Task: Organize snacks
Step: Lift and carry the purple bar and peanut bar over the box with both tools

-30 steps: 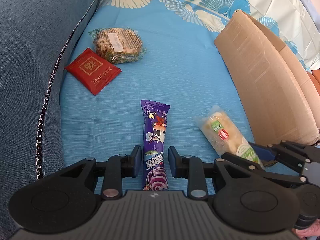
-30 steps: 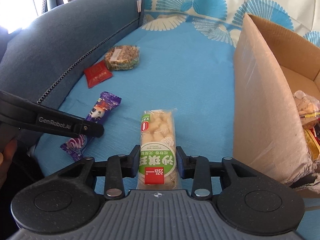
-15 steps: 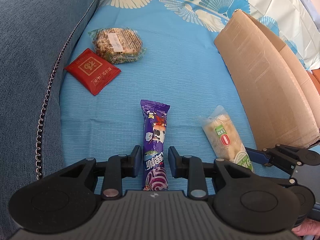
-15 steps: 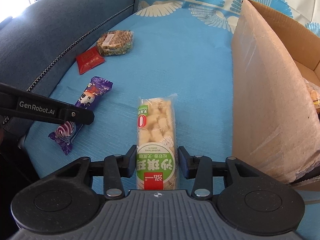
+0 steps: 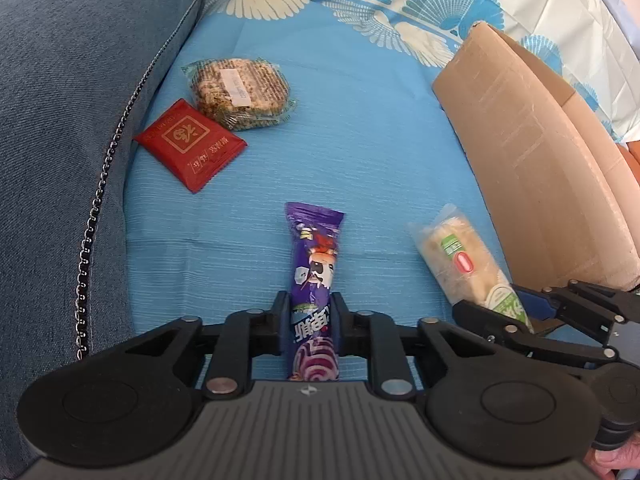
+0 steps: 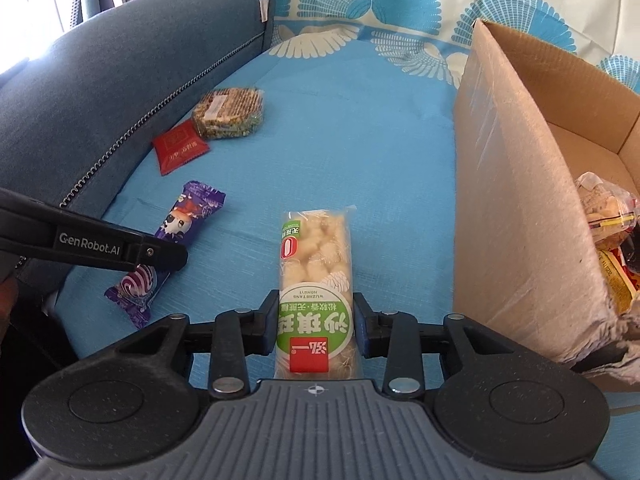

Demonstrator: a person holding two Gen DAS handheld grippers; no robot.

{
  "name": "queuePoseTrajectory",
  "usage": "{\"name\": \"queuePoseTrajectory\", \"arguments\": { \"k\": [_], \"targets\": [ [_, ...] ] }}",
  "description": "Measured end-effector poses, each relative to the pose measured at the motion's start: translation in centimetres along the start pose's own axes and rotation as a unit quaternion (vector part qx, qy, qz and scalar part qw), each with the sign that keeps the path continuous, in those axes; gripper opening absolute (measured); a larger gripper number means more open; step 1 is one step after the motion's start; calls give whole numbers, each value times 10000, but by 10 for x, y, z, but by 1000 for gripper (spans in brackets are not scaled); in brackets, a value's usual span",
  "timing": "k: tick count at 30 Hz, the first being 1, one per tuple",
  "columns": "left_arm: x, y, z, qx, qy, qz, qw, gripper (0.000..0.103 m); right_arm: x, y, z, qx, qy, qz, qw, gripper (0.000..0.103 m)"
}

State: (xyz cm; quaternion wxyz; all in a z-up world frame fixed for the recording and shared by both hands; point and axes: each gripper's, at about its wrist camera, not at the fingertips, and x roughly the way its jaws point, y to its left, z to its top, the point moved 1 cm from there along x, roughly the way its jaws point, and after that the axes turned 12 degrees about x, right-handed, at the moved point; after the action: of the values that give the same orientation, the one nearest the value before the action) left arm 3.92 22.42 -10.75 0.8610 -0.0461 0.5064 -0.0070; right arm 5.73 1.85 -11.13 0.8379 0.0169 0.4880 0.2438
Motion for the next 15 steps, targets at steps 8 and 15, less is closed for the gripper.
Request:
{"name": "queuePoseTrajectory", "arguments": {
  "k": [8,15],
  "targets": [
    [-6,2,-1,-82,-161,-38,9998,18,-8,0,5,13,-316,32,9995,38],
    [-17,3,-3,-156,-485,-38,9987,17,-20,3,9,-123,-627,64,9979,38]
  ]
}}
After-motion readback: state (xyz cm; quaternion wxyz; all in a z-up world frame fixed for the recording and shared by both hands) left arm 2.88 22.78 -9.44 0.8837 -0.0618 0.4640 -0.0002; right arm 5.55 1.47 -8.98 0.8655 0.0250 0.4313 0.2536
